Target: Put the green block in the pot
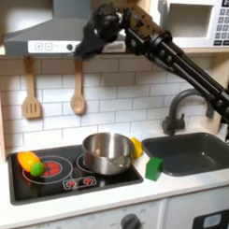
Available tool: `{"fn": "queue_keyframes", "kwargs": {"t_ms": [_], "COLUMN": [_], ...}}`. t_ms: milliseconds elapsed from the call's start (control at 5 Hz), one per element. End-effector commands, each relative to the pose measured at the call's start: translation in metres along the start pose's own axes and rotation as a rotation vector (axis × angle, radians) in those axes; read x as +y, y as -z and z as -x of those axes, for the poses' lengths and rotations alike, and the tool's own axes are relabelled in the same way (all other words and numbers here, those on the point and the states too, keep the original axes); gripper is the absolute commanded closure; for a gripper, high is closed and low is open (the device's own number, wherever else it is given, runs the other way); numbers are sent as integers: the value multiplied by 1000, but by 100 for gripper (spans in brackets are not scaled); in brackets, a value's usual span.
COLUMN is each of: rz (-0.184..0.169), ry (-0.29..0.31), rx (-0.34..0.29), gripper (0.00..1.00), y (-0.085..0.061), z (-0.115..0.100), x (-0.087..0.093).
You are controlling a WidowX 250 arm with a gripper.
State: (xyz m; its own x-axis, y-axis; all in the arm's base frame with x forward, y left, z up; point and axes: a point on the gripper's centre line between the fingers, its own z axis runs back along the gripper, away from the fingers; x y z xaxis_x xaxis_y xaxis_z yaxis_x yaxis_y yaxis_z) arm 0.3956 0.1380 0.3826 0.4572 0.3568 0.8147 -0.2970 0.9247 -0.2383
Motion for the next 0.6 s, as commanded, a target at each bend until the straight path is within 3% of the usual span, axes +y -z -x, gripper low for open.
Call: {"fn": "queue_keyframes", "kwargs": {"t_ms": [0, 200, 400], "rz": [53, 85, 107], "ry": [15, 43, 76], "rx": [141, 205, 351], "gripper": [100, 100, 100], "y": [-3, -20, -24], "z": [31, 46, 76], "x": [-9, -18, -22]}}
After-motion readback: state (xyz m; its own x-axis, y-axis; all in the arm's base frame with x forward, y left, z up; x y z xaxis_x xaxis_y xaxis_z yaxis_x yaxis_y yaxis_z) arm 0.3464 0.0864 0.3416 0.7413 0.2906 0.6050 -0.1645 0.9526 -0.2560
